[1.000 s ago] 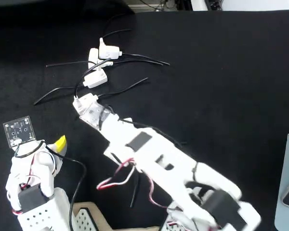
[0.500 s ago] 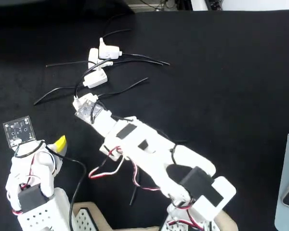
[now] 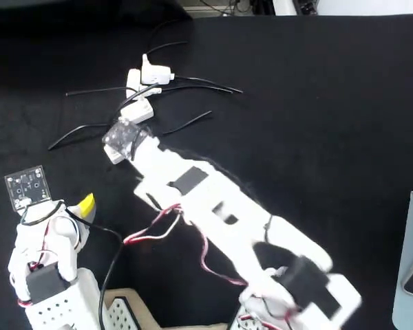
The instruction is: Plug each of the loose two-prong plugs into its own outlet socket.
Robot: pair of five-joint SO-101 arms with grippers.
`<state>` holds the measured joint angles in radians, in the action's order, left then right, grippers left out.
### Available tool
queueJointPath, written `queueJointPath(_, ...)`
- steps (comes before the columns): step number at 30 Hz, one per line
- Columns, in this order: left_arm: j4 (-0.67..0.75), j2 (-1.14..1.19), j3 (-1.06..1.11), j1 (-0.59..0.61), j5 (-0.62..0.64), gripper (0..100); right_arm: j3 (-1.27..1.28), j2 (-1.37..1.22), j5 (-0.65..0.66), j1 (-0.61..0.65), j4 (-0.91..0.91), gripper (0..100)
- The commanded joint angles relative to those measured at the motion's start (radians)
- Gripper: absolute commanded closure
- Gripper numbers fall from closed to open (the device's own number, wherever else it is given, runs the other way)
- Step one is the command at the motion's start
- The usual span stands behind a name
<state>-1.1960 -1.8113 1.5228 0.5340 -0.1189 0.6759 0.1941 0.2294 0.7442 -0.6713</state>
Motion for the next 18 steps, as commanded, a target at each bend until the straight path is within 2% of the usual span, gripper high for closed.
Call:
queueJointPath(1, 0.023, -0.008, -0.004, 0.010, 0.003, 66, -0.058, 0.232, -0.072, -0.005, -0.005, 98.7)
queueJointPath(10, 0.023, -0.008, -0.004, 0.010, 0.003, 66, -0.058, 0.565, -0.199, 0.025, -0.005, 98.7)
queueJointPath(18, 0.023, -0.008, -0.004, 0.010, 0.003, 66, -0.077, 0.783, -0.206, 0.060, -0.011, 98.7)
